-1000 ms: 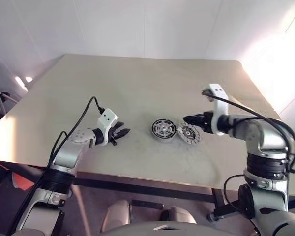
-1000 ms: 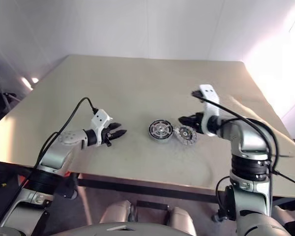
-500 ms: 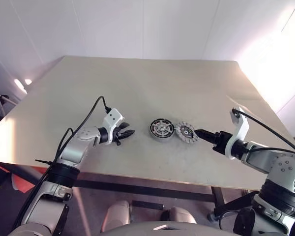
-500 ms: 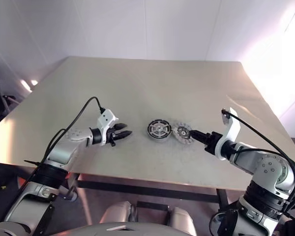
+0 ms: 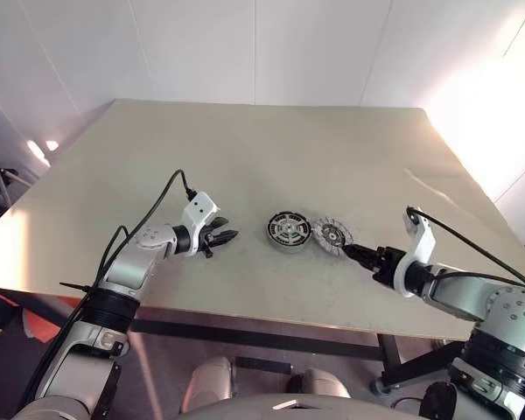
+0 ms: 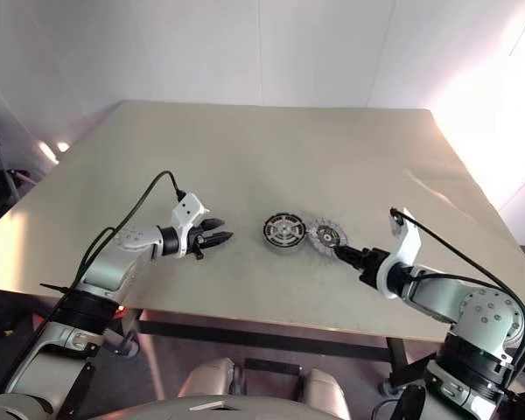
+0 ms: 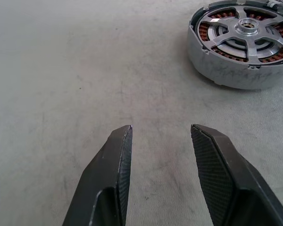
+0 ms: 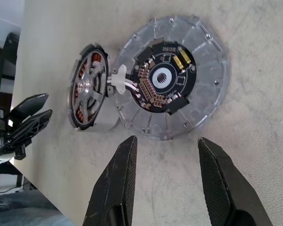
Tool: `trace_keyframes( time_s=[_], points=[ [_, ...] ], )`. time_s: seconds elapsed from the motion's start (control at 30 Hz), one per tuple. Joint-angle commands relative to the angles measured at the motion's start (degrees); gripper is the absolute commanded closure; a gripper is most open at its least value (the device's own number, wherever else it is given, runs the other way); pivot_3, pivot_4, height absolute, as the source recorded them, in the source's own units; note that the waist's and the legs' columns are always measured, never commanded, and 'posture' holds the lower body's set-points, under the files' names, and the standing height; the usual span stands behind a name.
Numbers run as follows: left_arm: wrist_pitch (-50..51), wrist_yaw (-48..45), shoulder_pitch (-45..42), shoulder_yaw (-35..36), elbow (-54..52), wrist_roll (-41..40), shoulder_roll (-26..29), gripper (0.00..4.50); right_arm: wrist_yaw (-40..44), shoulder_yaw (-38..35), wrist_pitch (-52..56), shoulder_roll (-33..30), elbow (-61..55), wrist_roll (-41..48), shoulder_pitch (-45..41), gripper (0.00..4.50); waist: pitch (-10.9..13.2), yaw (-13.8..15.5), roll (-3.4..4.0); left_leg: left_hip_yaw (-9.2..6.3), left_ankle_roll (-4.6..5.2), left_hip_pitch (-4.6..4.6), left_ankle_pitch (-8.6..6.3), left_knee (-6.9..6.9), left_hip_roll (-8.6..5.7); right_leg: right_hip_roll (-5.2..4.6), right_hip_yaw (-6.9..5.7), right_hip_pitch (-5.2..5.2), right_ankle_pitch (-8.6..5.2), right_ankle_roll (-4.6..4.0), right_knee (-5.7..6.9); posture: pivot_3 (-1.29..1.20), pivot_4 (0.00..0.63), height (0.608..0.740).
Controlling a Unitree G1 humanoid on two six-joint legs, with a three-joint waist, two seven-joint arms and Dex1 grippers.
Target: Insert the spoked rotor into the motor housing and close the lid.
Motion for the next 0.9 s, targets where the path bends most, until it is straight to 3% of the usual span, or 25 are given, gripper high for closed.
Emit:
trace_keyframes(
  time_s=[0.03,0.43,0.9],
  points=[
    [-0.6,-0.1,-0.8,1.1,-1.9,0.0,0.8,2.4,-2.6,0.1,0.3,0.1,0.0,3.4,-0.2,2.25,0.0,0.0,0.01,0.0,0.0,0.0,0.0,0.0,0.0,0.0,0.0,0.0,0.0,0.0,0.0,0.0,0.0,0.74],
    [-0.1,0.0,-0.9,1.3,-2.2,-0.1,1.0,2.4,-6.4,-1.3,-1.6,4.1,4.7,1.1,-6.8,2.25,0.0,-0.1,0.04,0.0,-0.06,-0.1,0.03,-0.01,0.0,0.0,0.0,-0.1,0.0,0.0,0.01,0.0,0.0,0.74],
    [0.4,0.2,-1.2,1.0,-2.9,0.1,0.8,2.4,-3.7,3.2,-10.2,4.4,6.2,-3.3,-12.8,2.25,0.0,-0.2,0.04,0.01,-0.13,-0.18,0.07,-0.04,0.0,0.0,0.0,-0.21,0.01,-0.01,0.06,0.0,0.0,0.74]
  ],
)
